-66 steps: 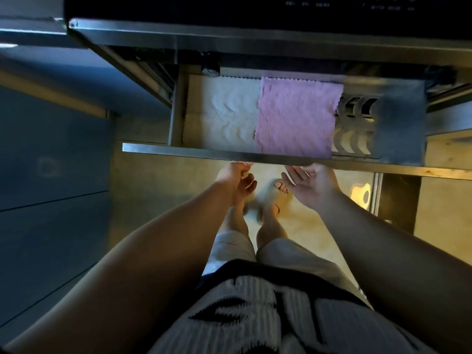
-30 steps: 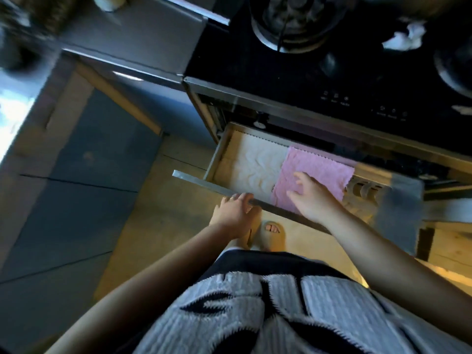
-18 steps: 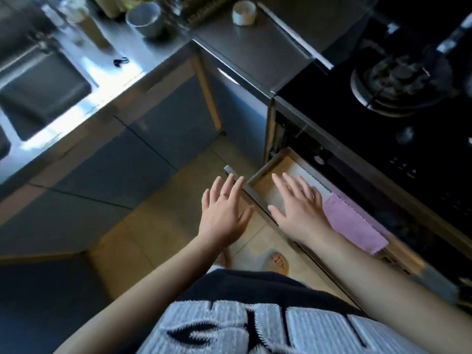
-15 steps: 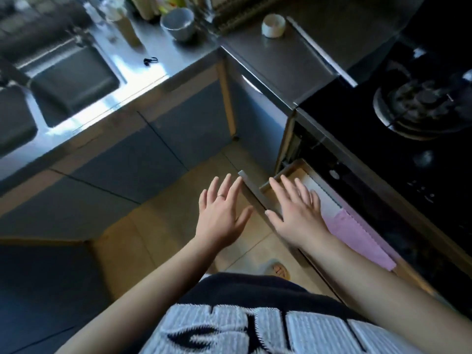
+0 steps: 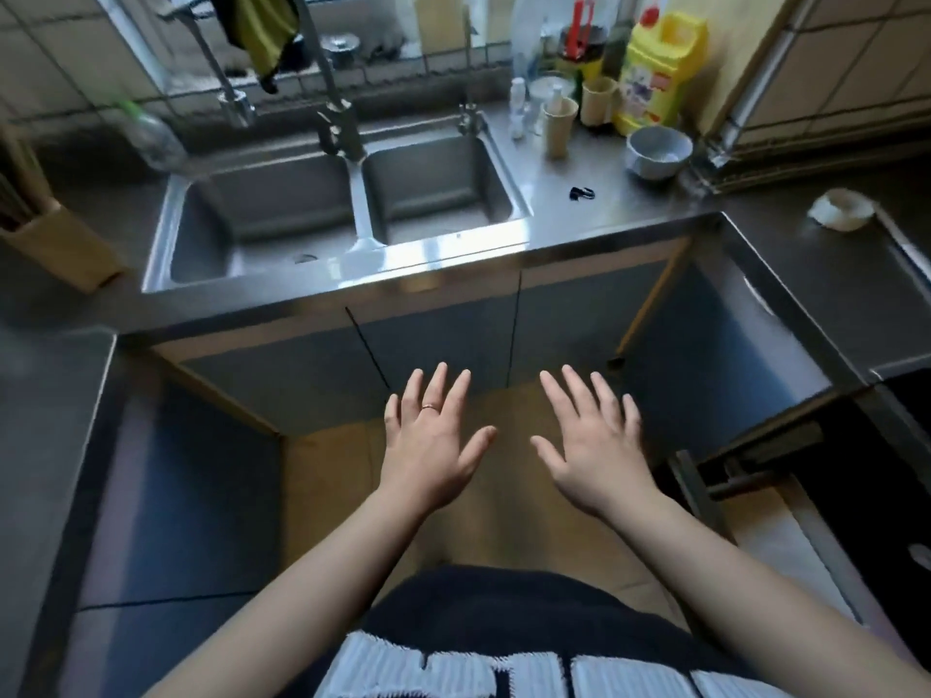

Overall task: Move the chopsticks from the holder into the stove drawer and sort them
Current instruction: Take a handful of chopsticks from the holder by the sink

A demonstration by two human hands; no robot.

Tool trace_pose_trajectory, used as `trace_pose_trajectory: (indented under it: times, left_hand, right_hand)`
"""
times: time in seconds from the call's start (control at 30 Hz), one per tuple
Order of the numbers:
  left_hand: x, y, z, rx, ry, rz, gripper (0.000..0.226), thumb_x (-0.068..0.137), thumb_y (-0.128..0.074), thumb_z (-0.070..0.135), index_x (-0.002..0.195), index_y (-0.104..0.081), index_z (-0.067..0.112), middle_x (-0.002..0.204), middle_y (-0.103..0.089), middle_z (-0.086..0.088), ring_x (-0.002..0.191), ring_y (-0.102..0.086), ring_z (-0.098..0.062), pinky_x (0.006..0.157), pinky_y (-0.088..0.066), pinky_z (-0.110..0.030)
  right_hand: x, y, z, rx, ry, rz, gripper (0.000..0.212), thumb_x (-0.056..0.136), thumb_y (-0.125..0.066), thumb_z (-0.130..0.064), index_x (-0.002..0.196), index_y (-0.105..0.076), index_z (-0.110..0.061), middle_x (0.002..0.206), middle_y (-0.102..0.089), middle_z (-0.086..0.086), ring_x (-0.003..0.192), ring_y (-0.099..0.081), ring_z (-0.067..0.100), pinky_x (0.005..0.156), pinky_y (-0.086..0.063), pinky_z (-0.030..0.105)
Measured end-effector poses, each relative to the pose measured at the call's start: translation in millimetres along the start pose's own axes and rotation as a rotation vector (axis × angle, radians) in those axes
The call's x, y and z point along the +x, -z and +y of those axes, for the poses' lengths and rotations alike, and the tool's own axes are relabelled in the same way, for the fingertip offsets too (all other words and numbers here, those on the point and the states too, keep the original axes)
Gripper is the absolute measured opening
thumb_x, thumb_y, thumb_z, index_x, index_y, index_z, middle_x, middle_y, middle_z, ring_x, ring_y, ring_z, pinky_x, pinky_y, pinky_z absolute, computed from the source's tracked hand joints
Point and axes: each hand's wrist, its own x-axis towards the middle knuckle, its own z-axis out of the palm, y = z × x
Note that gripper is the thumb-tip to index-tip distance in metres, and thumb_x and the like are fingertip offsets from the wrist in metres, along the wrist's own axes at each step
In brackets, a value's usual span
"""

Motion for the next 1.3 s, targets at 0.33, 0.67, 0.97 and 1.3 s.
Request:
trace_pose_trajectory:
  times: [0.33,0.67,0.97,1.3]
  left_hand:
    - [2.0,67.9,-176.9,-0.086,0.261,0.104,0.070,0.095,-0.027,0.064,0.155,-0.004,0.036,0.165,0.001,0.005,0.150,0.011,-0.021,0.119,0.000,-0.053]
    - [45.2,98.1,-288.8,-0.189,0.520,0.259,0.073,0.091,-0.026,0.065,0.155,-0.011,0.033,0.164,-0.007,0.005,0.150,0.005,-0.019,0.118,0.000,-0.050]
    - [110.5,143.9,-379.0,-0.234,0.760,0.377,0.068,0.096,-0.037,0.058,0.155,-0.015,0.032,0.164,-0.011,0.006,0.150,0.001,-0.019,0.118,-0.007,-0.051]
    - [156.5,187.6,-458.6,-0.465,0.940,0.600,0.081,0.091,-0.053,0.054,0.155,-0.013,0.026,0.163,-0.015,0.002,0.149,-0.006,-0.020,0.118,-0.017,-0.045]
  right_hand:
    - [97.8,-9.1,-180.3,-0.084,0.283,-0.028,0.072,0.094,-0.035,-0.056,0.151,0.007,-0.038,0.163,0.004,-0.005,0.150,0.007,0.023,0.118,0.003,0.052]
    - [216.1,-9.8,-295.5,-0.115,0.545,-0.056,0.071,0.093,-0.035,-0.056,0.151,0.001,-0.037,0.163,0.001,-0.004,0.150,0.004,0.025,0.119,-0.001,0.052]
    - [352.0,-0.7,-399.2,-0.097,0.746,-0.086,0.068,0.095,-0.035,-0.054,0.150,0.000,-0.037,0.163,-0.001,-0.006,0.150,0.001,0.025,0.118,-0.003,0.050]
    - [427.7,4.3,-512.0,0.010,0.854,-0.102,0.073,0.094,-0.036,-0.057,0.151,0.003,-0.036,0.163,0.001,-0.006,0.150,0.003,0.024,0.120,-0.006,0.048]
